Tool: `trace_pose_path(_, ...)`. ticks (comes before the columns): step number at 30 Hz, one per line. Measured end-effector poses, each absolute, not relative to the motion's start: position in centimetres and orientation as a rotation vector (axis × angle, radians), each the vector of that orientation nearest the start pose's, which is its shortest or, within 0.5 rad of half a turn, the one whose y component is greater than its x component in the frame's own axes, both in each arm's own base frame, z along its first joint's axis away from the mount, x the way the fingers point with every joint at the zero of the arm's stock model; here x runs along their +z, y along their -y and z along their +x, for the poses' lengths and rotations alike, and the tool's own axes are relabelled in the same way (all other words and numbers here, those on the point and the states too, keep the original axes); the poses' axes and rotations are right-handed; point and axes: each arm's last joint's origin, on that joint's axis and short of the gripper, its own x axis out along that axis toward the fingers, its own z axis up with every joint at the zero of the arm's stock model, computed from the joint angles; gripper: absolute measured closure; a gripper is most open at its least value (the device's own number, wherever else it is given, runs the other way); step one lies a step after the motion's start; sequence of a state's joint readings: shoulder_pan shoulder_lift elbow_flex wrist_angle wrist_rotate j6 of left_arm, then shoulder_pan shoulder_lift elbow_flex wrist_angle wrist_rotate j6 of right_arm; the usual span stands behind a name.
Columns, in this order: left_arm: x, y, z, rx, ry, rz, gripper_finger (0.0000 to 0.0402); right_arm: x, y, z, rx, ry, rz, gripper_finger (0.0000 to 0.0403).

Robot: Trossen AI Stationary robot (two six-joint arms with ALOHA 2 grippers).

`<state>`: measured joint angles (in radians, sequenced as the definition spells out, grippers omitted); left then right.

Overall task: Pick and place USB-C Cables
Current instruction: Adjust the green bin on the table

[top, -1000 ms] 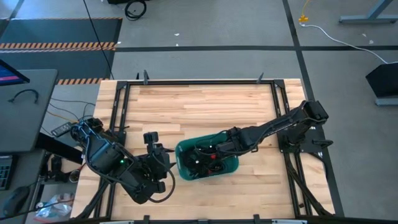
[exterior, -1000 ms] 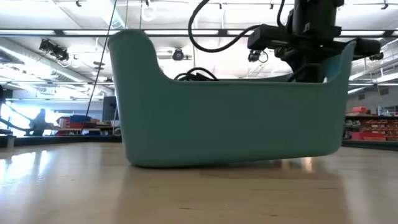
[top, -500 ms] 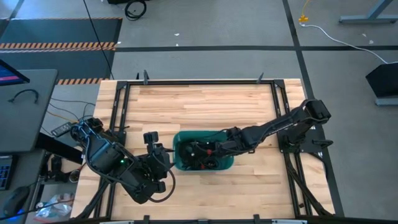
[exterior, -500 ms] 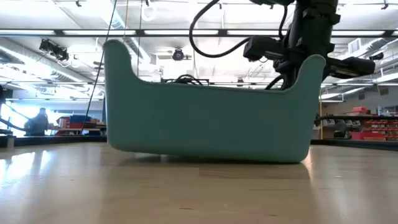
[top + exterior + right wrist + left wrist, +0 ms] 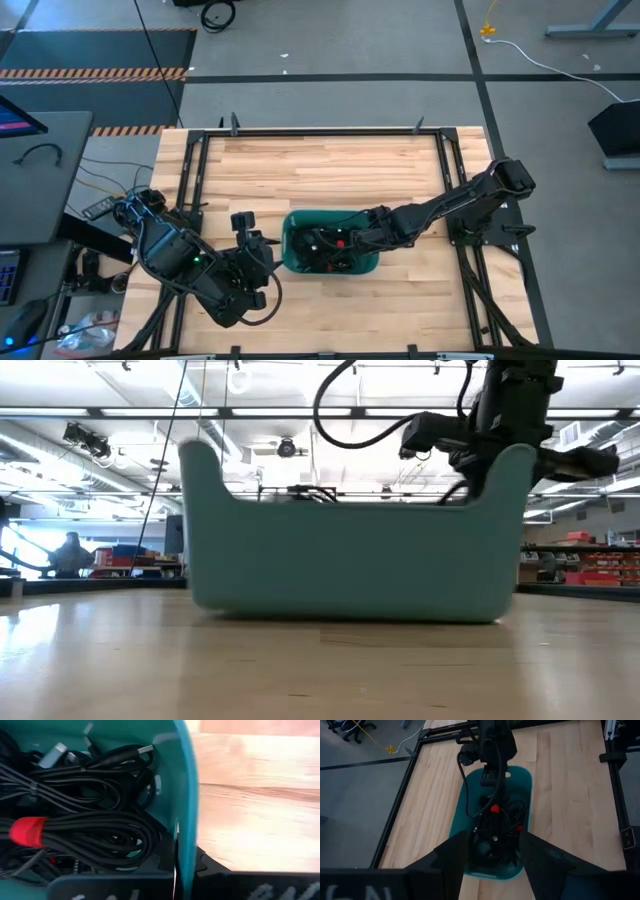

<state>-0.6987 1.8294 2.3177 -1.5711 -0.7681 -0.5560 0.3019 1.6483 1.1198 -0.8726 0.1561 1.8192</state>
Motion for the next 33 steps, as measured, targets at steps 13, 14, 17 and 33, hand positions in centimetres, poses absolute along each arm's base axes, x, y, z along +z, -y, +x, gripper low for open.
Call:
trace_pose_path(13, 44.8, 18.8, 25.6, 0.277, -0.74, 0.197, 0.0214, 21.7, -8.2, 27.7, -1.034, -1.005, 1.192, 0.0403)
trace_pose_path(14, 44.8, 18.7, 25.7, 0.279, -0.739, 0.196, 0.0214, 21.5, -8.2, 27.8, -1.026, -1.008, 1.195, 0.0403)
trace_pose_path(17, 44.9, 18.7, 25.7, 0.281, -0.739, 0.194, 0.0214, 21.2, -8.4, 28.1, -1.021, -1.025, 1.198, 0.0403)
trace_pose_path(33, 44.9, 18.7, 25.7, 0.281, -0.738, 0.193, 0.0214, 21.2, -8.2, 27.8, -1.09, -0.985, 1.204, 0.0403)
